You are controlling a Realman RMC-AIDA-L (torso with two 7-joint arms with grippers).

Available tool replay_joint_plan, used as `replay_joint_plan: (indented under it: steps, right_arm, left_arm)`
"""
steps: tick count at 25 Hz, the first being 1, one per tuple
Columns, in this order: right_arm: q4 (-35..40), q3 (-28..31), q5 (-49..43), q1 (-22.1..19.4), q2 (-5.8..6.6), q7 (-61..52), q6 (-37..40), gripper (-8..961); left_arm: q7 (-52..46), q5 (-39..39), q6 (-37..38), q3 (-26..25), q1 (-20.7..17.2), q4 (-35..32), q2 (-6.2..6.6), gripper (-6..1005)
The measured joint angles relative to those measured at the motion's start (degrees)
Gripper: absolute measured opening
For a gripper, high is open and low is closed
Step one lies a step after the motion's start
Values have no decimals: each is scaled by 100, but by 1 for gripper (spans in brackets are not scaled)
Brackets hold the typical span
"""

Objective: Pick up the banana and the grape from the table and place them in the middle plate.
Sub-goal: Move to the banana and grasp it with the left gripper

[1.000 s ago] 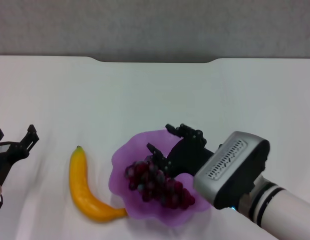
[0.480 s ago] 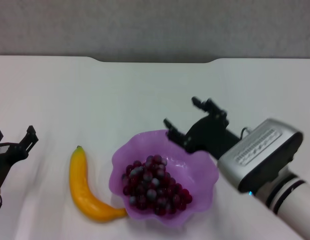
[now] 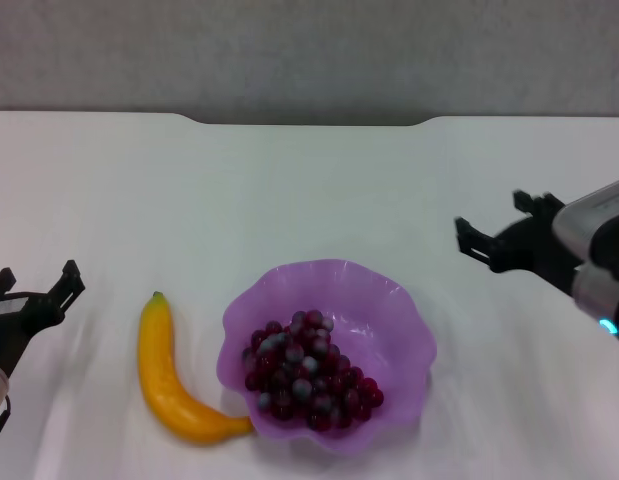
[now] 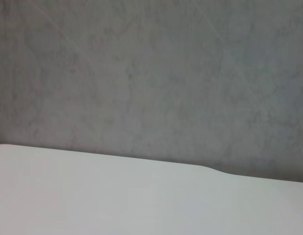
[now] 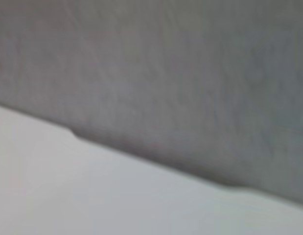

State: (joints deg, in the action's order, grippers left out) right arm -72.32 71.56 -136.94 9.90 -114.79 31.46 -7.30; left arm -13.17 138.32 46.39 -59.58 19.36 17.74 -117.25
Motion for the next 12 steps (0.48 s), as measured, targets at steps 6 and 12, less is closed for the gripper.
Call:
replay_joint_plan:
  steps: [6,12]
  right_arm:
    - [31,668,-117,134,12,30,-913,838]
    - [939,126,-313,-36,-14,372,749,836]
  left_arm:
    - [7,2,-2,0,16,2,3,909]
    - [22,-19,-4,-4,16,2,-1,909]
